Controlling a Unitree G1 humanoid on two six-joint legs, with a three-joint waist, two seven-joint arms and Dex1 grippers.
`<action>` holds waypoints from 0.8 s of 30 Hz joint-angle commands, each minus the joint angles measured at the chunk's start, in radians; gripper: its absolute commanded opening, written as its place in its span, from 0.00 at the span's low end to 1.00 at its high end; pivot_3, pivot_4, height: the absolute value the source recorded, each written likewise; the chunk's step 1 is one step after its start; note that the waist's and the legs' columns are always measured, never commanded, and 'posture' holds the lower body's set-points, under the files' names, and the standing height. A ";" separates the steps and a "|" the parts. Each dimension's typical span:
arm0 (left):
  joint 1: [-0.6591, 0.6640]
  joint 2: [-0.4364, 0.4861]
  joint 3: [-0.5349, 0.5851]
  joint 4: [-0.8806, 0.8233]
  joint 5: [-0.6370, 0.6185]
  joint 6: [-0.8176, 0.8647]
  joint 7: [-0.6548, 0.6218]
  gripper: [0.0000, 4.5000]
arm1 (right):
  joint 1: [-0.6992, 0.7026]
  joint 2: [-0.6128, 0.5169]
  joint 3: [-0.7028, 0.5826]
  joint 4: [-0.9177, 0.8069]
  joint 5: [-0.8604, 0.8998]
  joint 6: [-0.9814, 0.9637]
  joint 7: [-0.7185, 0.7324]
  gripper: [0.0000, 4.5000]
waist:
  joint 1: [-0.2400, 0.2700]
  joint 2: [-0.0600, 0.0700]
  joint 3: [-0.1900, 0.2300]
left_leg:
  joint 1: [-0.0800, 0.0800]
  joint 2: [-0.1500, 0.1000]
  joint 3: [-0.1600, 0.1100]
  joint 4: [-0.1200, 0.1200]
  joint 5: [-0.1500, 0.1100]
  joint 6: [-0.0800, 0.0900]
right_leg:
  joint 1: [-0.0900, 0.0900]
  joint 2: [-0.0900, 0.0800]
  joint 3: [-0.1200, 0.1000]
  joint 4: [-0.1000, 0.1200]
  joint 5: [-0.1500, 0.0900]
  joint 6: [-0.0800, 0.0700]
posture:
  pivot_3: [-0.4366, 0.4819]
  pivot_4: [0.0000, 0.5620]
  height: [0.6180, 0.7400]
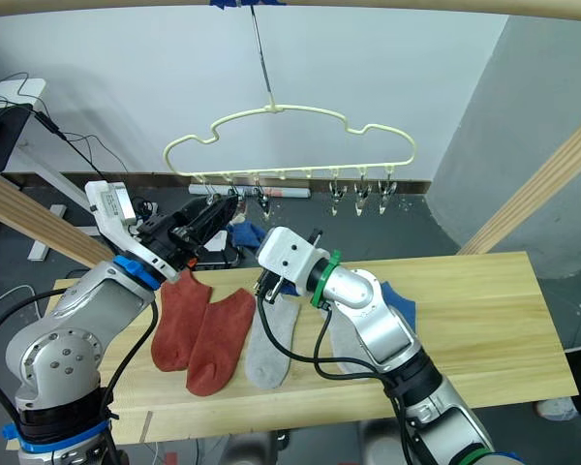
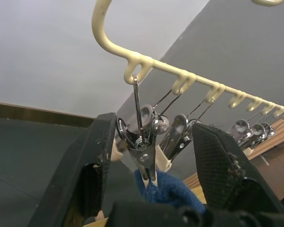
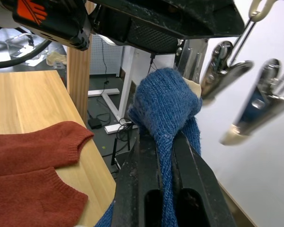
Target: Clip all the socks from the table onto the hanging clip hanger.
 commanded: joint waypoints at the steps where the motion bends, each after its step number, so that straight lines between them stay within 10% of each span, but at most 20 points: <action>1: 0.025 0.025 0.015 -0.044 0.021 -0.031 -0.016 0.62 | 0.009 -0.002 0.007 -0.029 0.020 0.017 0.025 0.24 | 0.000 0.000 0.000 | 0.000 0.000 0.000 0.000 0.000 0.000 | 0.000 0.000 0.000 0.000 0.000 0.000 | 0.31 0.59 0.96; 3: 0.049 0.057 -0.004 -0.052 0.076 -0.057 -0.052 0.62 | 0.010 -0.028 0.019 -0.033 0.001 0.030 0.043 0.40 | 0.000 0.000 0.000 | 0.000 0.000 0.000 0.000 0.000 0.000 | 0.000 0.000 0.000 0.000 0.000 0.000 | 0.31 0.59 0.96; 12: 0.153 0.106 -0.108 -0.075 0.384 -0.299 -0.157 0.62 | 0.067 -0.232 -0.111 -0.229 0.140 0.117 0.206 0.40 | 0.003 0.000 0.000 | 0.000 0.000 0.000 0.000 0.000 0.000 | 0.000 0.000 0.000 -0.001 0.000 0.000 | 0.31 0.59 0.96; 24: 0.195 -0.058 -0.232 -0.034 0.638 -0.571 -0.144 0.62 | 0.060 -0.556 -0.477 -0.456 0.534 0.421 0.346 0.40 | 0.007 0.000 0.000 | -0.001 -0.004 0.003 0.001 0.000 0.001 | 0.001 -0.001 0.000 -0.001 0.001 0.000 | 0.25 0.59 0.96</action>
